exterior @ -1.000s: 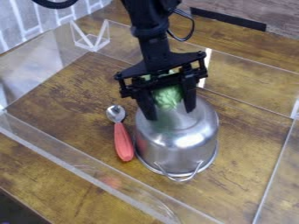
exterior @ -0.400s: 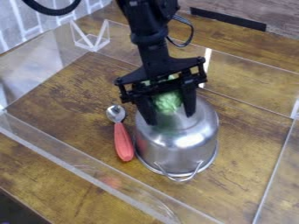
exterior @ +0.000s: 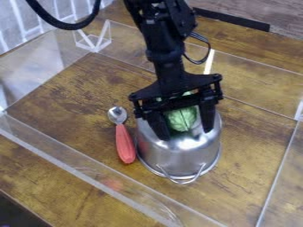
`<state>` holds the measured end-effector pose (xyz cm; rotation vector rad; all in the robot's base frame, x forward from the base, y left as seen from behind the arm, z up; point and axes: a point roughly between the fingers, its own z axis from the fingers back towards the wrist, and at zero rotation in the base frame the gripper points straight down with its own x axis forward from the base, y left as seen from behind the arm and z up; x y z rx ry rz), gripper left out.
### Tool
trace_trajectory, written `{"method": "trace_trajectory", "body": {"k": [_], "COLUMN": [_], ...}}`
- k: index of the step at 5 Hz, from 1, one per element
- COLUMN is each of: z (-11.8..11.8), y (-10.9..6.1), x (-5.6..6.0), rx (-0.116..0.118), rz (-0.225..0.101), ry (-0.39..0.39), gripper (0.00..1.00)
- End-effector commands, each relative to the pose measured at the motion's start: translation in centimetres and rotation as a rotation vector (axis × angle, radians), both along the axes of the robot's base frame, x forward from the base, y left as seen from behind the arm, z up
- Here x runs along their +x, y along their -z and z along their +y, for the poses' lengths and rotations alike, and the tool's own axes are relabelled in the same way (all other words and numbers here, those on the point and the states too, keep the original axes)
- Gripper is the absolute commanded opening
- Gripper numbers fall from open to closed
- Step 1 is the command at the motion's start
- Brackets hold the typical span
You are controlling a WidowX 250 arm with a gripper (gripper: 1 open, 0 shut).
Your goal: Put the green object in the silver pot
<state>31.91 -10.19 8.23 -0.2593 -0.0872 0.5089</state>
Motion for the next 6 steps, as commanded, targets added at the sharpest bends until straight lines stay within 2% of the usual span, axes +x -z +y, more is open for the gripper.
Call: {"method": "trace_trajectory", "body": {"k": [1,6], "z": [-0.5,0.3], "y": [0.5,3.3], "x": [-0.4,-0.6], "rx": [0.016,0.133], "rz": [-0.008,0.008], "ry": [0.013,0.084], "gripper": [0.0,0.0]}}
